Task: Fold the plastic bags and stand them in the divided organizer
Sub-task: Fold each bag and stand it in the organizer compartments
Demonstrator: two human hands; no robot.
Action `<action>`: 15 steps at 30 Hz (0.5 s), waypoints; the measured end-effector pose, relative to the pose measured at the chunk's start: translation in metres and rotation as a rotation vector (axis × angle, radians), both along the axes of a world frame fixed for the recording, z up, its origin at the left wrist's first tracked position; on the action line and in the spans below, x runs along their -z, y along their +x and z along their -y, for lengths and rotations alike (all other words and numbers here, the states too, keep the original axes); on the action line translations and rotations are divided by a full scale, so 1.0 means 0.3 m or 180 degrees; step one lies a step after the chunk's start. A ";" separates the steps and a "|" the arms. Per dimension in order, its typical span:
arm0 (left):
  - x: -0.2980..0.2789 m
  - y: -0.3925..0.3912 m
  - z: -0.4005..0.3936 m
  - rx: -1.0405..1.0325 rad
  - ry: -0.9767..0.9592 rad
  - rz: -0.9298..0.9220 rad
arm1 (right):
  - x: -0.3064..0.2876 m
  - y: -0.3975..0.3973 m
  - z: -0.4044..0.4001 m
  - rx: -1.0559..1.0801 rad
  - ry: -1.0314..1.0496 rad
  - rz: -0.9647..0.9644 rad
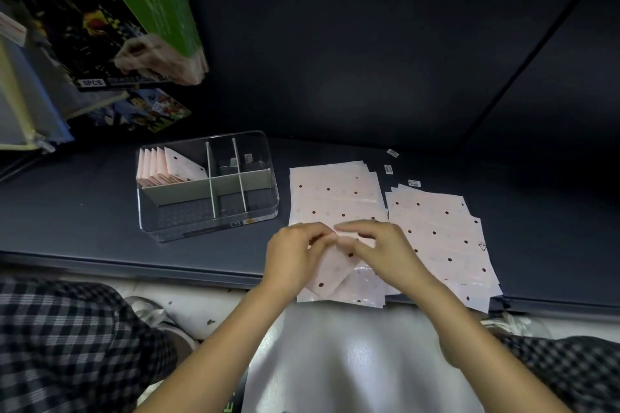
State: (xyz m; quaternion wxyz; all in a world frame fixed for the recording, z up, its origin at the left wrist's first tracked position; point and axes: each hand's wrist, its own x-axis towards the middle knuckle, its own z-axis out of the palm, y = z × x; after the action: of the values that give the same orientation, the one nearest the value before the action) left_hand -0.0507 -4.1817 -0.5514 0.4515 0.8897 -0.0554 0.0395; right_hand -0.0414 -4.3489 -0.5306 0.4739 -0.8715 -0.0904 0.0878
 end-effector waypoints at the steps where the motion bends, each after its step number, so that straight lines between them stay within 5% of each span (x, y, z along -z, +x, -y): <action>1: -0.005 -0.005 0.002 0.0081 0.0198 0.0203 | 0.003 -0.002 -0.004 -0.0141 -0.0178 0.0017; 7: -0.053 0.020 -0.044 0.0102 0.0246 0.0827 | -0.024 0.022 0.042 -0.0134 -0.0370 -0.0081; 11: -0.083 0.064 -0.100 0.0110 -0.0607 -0.0321 | -0.069 0.053 0.032 -0.0033 -0.0154 -0.0076; 15: -0.109 0.128 -0.232 0.0581 -0.0755 -0.1014 | -0.107 0.087 -0.006 0.0302 0.0412 -0.0205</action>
State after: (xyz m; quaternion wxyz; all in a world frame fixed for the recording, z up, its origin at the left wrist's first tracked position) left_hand -0.0124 -4.1122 -0.5188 0.5578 0.8166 -0.0587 -0.1364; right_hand -0.0153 -4.3470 -0.4985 0.5356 -0.8391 -0.0392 0.0871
